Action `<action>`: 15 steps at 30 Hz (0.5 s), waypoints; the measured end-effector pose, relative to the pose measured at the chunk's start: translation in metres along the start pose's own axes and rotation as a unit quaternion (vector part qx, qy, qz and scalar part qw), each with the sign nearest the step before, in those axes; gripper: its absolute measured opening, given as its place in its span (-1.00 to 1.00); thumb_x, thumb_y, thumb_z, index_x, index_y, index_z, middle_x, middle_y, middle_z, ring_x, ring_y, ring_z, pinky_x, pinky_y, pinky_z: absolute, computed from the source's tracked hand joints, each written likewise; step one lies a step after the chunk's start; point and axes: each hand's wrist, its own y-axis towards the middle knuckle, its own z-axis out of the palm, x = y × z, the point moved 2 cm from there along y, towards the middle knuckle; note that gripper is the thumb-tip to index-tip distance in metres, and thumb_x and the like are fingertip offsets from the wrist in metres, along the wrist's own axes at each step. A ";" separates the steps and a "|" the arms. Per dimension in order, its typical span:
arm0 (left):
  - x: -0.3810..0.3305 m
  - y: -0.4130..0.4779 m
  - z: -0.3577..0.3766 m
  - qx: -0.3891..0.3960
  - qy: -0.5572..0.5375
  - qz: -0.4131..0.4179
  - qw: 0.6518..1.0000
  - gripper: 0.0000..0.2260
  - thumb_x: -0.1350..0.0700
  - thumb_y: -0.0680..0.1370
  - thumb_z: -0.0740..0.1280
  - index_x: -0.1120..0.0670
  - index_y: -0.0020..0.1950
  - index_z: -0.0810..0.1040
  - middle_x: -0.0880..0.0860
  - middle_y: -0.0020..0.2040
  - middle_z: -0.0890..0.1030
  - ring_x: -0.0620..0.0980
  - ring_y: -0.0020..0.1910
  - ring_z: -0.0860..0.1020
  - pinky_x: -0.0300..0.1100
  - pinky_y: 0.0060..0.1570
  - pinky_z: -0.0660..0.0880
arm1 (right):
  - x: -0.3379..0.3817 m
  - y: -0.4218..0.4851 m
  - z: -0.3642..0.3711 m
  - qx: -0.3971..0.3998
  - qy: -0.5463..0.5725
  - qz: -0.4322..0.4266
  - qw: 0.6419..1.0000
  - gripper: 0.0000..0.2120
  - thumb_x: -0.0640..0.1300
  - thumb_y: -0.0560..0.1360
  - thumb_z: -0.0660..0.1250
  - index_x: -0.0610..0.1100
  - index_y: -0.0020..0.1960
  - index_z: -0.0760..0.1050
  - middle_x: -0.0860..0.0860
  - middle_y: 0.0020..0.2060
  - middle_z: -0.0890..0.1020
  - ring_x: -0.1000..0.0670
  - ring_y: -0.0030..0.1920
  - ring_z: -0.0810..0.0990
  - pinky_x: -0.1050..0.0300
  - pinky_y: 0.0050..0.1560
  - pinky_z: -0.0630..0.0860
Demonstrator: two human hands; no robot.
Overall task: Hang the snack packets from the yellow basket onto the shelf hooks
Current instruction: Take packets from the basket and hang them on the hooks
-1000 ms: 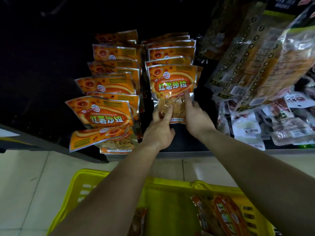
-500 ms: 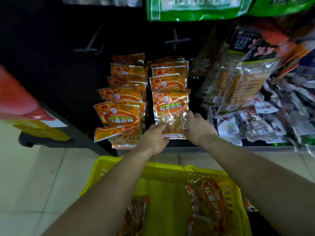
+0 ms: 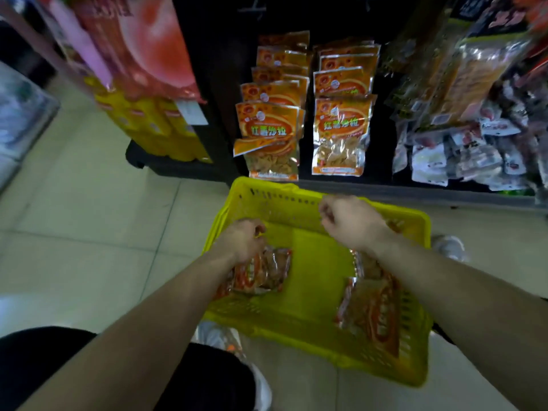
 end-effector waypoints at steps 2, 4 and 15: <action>0.022 -0.010 0.013 0.004 0.013 -0.024 1.000 -0.75 0.01 0.57 0.35 0.03 0.22 0.59 0.13 0.19 0.64 0.14 0.18 0.58 -0.07 0.13 0.51 | 0.003 -0.004 0.051 0.099 0.002 0.016 0.995 -0.77 0.00 0.54 0.27 0.03 0.18 0.51 -0.07 0.14 0.63 -0.16 0.16 0.59 -0.02 0.10 0.56; 0.036 -0.019 0.023 0.003 0.026 -0.038 0.999 -0.71 0.00 0.58 0.32 -0.01 0.29 0.56 0.14 0.24 0.61 0.17 0.20 0.58 -0.04 0.15 0.51 | 0.004 -0.005 0.099 0.166 0.031 0.024 0.985 -0.68 -0.01 0.56 0.28 0.02 0.30 0.48 -0.10 0.24 0.59 -0.18 0.26 0.55 -0.01 0.18 0.52; 0.062 -0.036 -0.017 -0.068 -0.020 -0.008 0.997 -0.84 0.09 0.54 0.38 -0.04 0.11 0.63 -0.01 0.08 0.59 -0.05 -0.05 0.60 -0.18 0.00 0.51 | 0.089 0.067 0.200 0.154 0.187 -0.012 0.970 -0.21 -0.06 0.49 0.35 0.01 0.62 0.04 -0.05 0.55 0.24 -0.23 0.46 0.32 -0.12 0.39 0.37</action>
